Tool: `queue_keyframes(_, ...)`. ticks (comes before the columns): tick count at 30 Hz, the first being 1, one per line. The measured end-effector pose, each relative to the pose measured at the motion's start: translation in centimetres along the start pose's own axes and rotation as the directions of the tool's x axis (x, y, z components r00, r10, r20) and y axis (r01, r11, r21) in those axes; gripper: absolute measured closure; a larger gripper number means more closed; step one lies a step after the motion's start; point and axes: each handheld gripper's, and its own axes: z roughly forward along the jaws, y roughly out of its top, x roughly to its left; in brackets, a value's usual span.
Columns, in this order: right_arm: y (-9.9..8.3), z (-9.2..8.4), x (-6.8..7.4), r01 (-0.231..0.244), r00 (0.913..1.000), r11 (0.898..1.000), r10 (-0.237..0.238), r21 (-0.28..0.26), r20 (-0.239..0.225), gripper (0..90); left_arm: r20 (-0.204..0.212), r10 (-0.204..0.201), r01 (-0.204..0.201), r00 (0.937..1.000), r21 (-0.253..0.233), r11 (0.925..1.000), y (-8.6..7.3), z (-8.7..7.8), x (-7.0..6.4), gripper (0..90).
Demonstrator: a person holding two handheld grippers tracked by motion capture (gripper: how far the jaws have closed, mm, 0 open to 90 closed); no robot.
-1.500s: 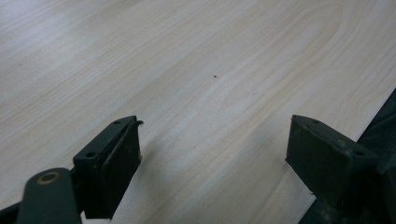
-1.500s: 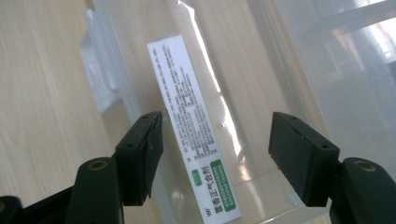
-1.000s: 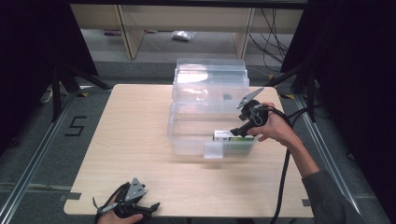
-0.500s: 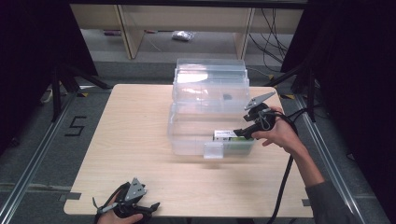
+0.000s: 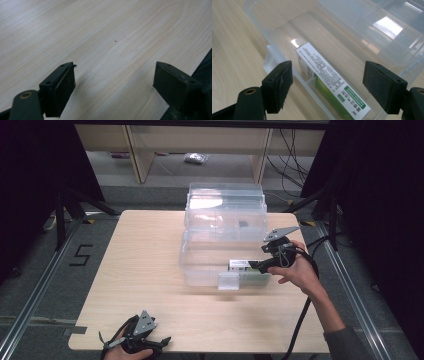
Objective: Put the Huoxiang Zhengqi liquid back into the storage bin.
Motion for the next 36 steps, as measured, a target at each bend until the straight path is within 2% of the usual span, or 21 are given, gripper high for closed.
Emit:
queue_keyframes(1, -0.1, 0.2, 0.2, -0.008, 0.9998, 1.000, 0.008, -0.012, -0.016, 25.8, -0.001, 0.006, -0.006, 1.0000, 0.001, 1.0000, 0.0, 0.0, 0.0, 17.1)
queue_keyframes(7, -0.8, 0.0, 0.6, -0.028, 0.9996, 1.000, 0.028, -0.013, -0.009, 24.6, -0.005, 0.006, -0.006, 1.0000, 0.002, 1.0000, 0.0, 0.0, 0.0, 17.1)
queue_keyframes(8, -0.8, 0.0, 0.6, -0.028, 0.9996, 1.000, 0.028, -0.013, -0.009, 24.6, -0.007, -0.015, 0.014, 0.9999, -0.027, 0.9995, 0.0, 0.2, -0.1, 17.1)
queue_keyframes(9, -1.0, 0.1, 0.8, -0.029, 0.9996, 0.999, 0.029, -0.033, 0.002, 24.4, -0.003, -0.006, 0.006, 1.0000, -0.025, 0.9997, 0.0, 0.2, -0.1, 17.1)
queue_keyframes(10, -1.2, -0.2, 1.2, -0.019, 0.9998, 1.000, 0.018, -0.020, -0.002, 23.5, -0.003, 0.035, -0.035, 0.9994, 0.010, 0.9994, 0.0, 0.0, 0.1, 17.1)
queue_keyframes(11, -1.4, 0.0, 1.4, -0.013, 0.9999, 0.999, 0.013, -0.035, -0.004, 23.5, -0.005, 0.013, -0.013, 0.9999, -0.009, 0.9999, 0.0, 0.1, 0.0, 17.1)
queue_keyframes(12, -1.5, -0.2, 1.7, -0.029, 0.9995, 0.999, 0.028, -0.020, -0.010, 23.5, -0.007, -0.011, 0.010, 0.9999, -0.031, 0.9995, 0.0, 0.3, -0.2, 17.1)
queue_keyframes(13, -1.5, -0.2, 1.7, -0.029, 0.9995, 0.999, 0.028, -0.020, -0.010, 23.5, -0.007, -0.011, 0.010, 0.9999, -0.031, 0.9995, 0.0, 0.3, -0.2, 17.1)
queue_keyframes(14, -1.7, -0.1, 2.0, -0.022, 0.9996, 1.000, 0.022, -0.019, -0.018, 22.7, 0.005, 0.021, -0.021, 0.9998, 0.004, 0.9998, 0.0, 0.0, 0.0, 17.1)
queue_keyframes(17, -1.9, -0.1, 2.3, -0.015, 0.9999, 0.999, 0.015, -0.030, -0.006, 22.6, -0.007, 0.033, -0.033, 0.9994, 0.011, 0.9994, 0.1, 0.0, 0.1, 17.1)
queue_keyframes(18, -2.1, -0.1, 2.6, -0.023, 0.9997, 0.999, 0.023, -0.027, 0.000, 22.3, -0.006, -0.007, 0.006, 1.0000, -0.026, 0.9996, 0.0, 0.2, -0.2, 17.1)
queue_keyframes(22, -2.5, -0.3, 3.2, -0.003, 1.0000, 1.000, 0.003, -0.029, -0.003, 22.1, -0.003, 0.033, -0.033, 0.9994, 0.016, 0.9993, 0.1, -0.1, 0.1, 17.1)
queue_keyframes(23, -2.7, -0.1, 3.4, 0.000, 1.0000, 0.999, 0.000, -0.044, -0.001, 22.5, -0.005, -0.006, 0.005, 1.0000, -0.024, 0.9997, 0.0, 0.2, -0.2, 17.1)
queue_keyframes(25, -2.7, -0.3, 3.5, 0.000, 0.9999, 1.000, 0.000, -0.022, -0.014, 22.4, -0.005, -0.008, 0.008, 1.0000, -0.025, 0.9996, 0.0, 0.2, -0.2, 17.1)
queue_keyframes(27, -3.1, -0.4, 4.0, -0.019, 0.9998, 0.999, 0.019, -0.041, -0.003, 22.4, -0.006, 0.010, -0.010, 0.9999, -0.011, 0.9999, 0.0, 0.1, -0.1, 17.1)
queue_keyframes(28, -3.1, -0.4, 4.0, -0.009, 0.9999, 0.999, 0.008, -0.037, -0.014, 22.4, -0.007, -0.007, 0.007, 1.0000, -0.025, 0.9997, 0.0, 0.2, -0.2, 17.1)
queue_keyframes(31, -3.4, -0.4, 4.3, -0.007, 1.0000, 0.998, 0.007, -0.055, -0.006, 22.4, 0.002, -0.004, 0.004, 1.0000, -0.021, 0.9998, 0.0, 0.2, -0.2, 17.1)
queue_keyframes(32, -3.4, -0.6, 4.6, -0.017, 0.9997, 0.999, 0.016, -0.035, -0.016, 22.4, 0.004, 0.027, -0.027, 0.9996, 0.006, 0.9996, 0.0, 0.0, 0.0, 17.1)
queue_keyframes(33, -3.6, -0.4, 4.5, 0.012, 0.9999, 0.998, -0.013, -0.066, -0.003, 22.4, 0.001, 0.031, -0.031, 0.9995, 0.008, 0.9995, 0.1, 0.0, 0.0, 17.1)
queue_keyframes(34, -3.8, -0.7, 4.8, 0.004, 0.9999, 0.999, -0.005, -0.045, -0.014, 22.3, -0.005, -0.009, 0.009, 0.9999, -0.027, 0.9996, 0.0, 0.2, -0.3, 17.1)
queue_keyframes(36, -4.1, -0.7, 5.1, -0.017, 0.9998, 0.999, 0.017, -0.051, -0.009, 22.2, 0.005, 0.009, -0.009, 1.0000, -0.010, 0.9999, 0.0, 0.1, -0.2, 17.1)
